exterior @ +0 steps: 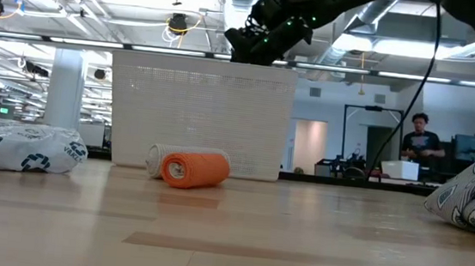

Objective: Pick & place medical supplies in basket/bin
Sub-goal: Put the white rolled gauze into the white bin, then put the orange bandage into the white bin

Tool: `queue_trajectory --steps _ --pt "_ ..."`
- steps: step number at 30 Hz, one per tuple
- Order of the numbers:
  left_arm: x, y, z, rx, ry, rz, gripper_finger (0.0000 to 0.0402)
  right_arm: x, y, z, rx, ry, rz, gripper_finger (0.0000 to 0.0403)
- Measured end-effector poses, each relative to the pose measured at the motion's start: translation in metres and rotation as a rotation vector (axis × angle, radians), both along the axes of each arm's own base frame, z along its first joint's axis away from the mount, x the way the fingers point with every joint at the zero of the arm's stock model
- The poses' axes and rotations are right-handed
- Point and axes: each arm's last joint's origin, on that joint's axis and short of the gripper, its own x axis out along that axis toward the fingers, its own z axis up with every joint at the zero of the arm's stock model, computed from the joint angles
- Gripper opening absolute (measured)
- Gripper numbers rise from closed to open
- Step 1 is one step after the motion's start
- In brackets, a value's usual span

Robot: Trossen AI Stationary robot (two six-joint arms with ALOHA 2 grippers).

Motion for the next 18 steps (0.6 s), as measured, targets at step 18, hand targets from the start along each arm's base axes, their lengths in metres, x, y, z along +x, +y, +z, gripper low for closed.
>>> queue_trajectory --steps 18 --pt "0.0 0.0 0.0 -0.08 -0.041 0.081 0.027 -0.019 -0.008 0.036 -0.076 -0.049 -0.102 0.026"
